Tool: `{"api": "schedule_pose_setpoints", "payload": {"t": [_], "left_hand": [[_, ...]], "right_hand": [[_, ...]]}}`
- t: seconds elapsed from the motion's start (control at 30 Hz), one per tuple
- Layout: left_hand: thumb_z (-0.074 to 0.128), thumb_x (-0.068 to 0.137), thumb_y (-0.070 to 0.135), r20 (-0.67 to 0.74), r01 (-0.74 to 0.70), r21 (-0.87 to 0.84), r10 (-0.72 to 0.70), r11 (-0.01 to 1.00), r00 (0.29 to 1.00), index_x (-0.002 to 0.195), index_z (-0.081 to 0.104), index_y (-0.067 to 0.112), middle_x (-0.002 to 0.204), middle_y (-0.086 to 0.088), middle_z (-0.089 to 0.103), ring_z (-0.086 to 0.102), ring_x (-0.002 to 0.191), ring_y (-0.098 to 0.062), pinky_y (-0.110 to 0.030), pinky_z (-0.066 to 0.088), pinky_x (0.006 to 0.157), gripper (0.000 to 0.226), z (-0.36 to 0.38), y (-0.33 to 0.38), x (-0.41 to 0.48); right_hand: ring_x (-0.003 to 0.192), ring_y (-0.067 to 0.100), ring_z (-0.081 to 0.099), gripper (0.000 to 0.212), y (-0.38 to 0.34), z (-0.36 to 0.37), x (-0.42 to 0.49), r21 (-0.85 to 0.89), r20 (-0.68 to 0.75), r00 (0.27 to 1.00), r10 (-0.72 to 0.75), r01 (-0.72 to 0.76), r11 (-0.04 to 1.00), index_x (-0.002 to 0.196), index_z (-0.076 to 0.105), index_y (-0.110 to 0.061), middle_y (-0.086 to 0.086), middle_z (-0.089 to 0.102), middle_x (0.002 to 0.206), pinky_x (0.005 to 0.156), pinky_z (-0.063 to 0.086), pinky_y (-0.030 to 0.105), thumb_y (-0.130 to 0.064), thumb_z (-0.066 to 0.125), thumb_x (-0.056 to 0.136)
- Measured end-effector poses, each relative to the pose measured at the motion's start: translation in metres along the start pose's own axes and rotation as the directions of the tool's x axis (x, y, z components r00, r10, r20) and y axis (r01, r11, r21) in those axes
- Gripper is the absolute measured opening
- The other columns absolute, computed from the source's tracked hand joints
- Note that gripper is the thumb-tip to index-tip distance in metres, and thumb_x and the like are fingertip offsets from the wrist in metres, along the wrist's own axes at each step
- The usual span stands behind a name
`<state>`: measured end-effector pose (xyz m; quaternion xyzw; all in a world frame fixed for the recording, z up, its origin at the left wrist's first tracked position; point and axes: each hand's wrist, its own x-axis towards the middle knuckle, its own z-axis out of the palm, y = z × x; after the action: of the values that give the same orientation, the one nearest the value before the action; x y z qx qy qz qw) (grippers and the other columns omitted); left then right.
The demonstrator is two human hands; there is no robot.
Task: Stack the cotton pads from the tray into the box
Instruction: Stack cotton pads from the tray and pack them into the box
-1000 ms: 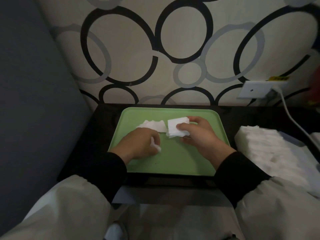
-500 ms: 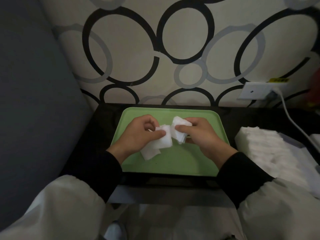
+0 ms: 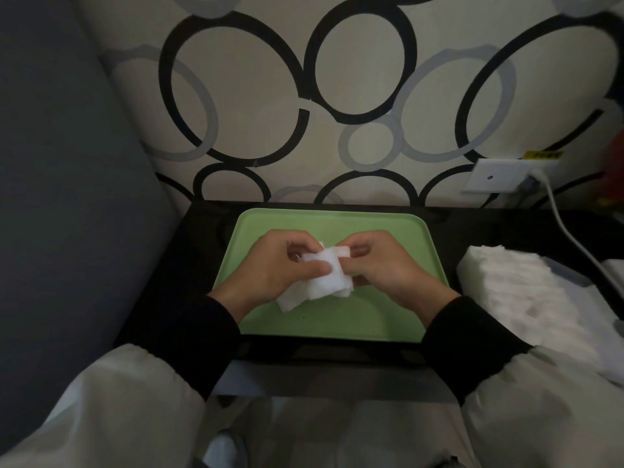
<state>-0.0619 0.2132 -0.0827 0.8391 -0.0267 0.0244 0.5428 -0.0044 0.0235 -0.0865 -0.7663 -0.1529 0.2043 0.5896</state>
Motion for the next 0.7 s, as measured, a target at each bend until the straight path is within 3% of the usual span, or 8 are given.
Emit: {"api": "schedule_pose_setpoints", "payload": {"t": [0.2,0.37,0.47,0.53,0.6,0.7], "left_hand": [[0.087,0.074,0.027,-0.026,-0.057,0.212,0.064,0.976,0.998,0.078,0.070,0.034,0.076,0.014,0.067,0.061,0.072,-0.005,-0.027,0.052,0.068,0.019,0.001,-0.002,0.001],[0.085,0.073,0.036,-0.034,-0.048,0.289,0.061,0.956,0.998,0.080,0.069,0.034,0.080,0.010,0.068,0.062,0.074,-0.012,-0.044,0.056,0.073,0.017,0.001,-0.002,0.001],[0.084,0.072,0.042,-0.052,-0.017,0.371,0.039,0.929,0.998,0.079,0.065,0.034,0.079,0.010,0.066,0.061,0.072,-0.013,-0.045,0.055,0.072,0.023,0.001,0.000,0.003],[0.083,0.072,0.047,-0.077,0.019,0.417,0.014,0.909,0.997,0.078,0.059,0.032,0.076,0.009,0.064,0.060,0.071,-0.014,-0.041,0.054,0.066,0.029,0.002,0.002,0.002],[0.082,0.074,0.045,-0.118,0.050,0.384,-0.005,0.922,0.993,0.077,0.056,0.029,0.072,0.009,0.061,0.057,0.066,-0.013,-0.034,0.048,0.061,0.031,0.003,0.004,0.002],[0.063,0.092,0.047,-0.181,0.119,0.142,-0.092,0.983,0.979,0.081,0.057,0.019,0.066,0.004,0.062,0.052,0.058,-0.011,-0.031,0.044,0.061,0.031,0.002,0.003,0.002]], "right_hand": [[0.075,0.020,0.072,0.013,-0.001,0.003,-0.002,0.029,0.090,0.996,0.017,-0.020,0.999,0.100,0.073,0.000,0.012,0.076,0.088,0.064,0.056,0.029,-0.005,0.068,0.089],[0.079,0.022,0.072,0.018,-0.004,0.004,-0.006,0.074,0.160,0.986,0.039,-0.052,0.996,0.104,0.071,0.003,0.015,0.074,0.091,0.069,0.058,0.031,-0.009,0.061,0.096],[0.081,0.025,0.071,0.027,-0.009,0.005,-0.009,0.175,0.175,0.982,0.076,-0.107,0.979,0.092,0.071,0.001,0.012,0.072,0.085,0.075,0.061,0.037,-0.019,0.055,0.101],[0.085,0.028,0.072,0.026,-0.011,0.004,-0.012,0.177,0.196,0.979,0.056,-0.091,0.980,0.093,0.071,-0.002,0.014,0.074,0.090,0.075,0.060,0.037,-0.026,0.061,0.097],[0.087,0.027,0.073,0.019,-0.011,0.002,-0.014,0.140,0.204,0.979,0.019,-0.048,0.989,0.100,0.069,-0.002,0.014,0.075,0.095,0.072,0.059,0.032,-0.015,0.072,0.087],[0.082,0.024,0.074,0.020,-0.009,0.001,-0.012,0.186,0.119,0.993,0.020,-0.043,0.982,0.098,0.065,-0.002,0.013,0.075,0.093,0.067,0.061,0.032,0.003,0.074,0.081]]}}
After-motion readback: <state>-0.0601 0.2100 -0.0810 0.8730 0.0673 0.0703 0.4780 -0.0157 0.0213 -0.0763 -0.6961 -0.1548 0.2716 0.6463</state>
